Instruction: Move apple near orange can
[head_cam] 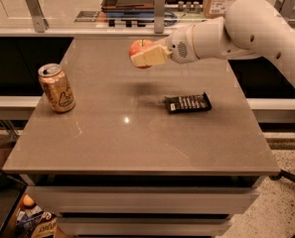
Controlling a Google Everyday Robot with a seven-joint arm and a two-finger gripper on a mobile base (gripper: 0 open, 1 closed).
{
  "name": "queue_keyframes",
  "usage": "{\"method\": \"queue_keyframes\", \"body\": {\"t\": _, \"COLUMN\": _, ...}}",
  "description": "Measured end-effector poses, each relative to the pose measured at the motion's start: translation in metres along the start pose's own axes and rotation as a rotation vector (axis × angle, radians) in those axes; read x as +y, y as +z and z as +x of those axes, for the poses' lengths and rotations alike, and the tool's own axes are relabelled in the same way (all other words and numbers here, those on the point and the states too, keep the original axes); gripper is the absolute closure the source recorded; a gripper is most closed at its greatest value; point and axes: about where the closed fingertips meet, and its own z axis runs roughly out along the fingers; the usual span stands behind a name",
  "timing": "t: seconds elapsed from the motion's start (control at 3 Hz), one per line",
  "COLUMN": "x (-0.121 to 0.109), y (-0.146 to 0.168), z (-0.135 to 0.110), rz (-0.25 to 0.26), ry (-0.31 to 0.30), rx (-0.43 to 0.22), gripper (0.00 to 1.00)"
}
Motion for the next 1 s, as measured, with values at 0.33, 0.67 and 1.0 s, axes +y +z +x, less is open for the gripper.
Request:
{"method": "queue_keyframes", "body": {"t": 0.33, "x": 0.027, "y": 0.009, "z": 0.004, "rz": 0.025, "ry": 0.002, "rx": 0.016, "gripper": 1.00}}
{"method": "queue_keyframes", "body": {"t": 0.67, "x": 0.046, "y": 0.022, "z": 0.019, "rz": 0.027, "ry": 0.037, "rx": 0.044, "gripper": 1.00}}
{"method": "queue_keyframes", "body": {"t": 1.0, "x": 0.062, "y": 0.035, "z": 0.032, "rz": 0.006, "ry": 0.053, "rx": 0.052, "gripper": 1.00}}
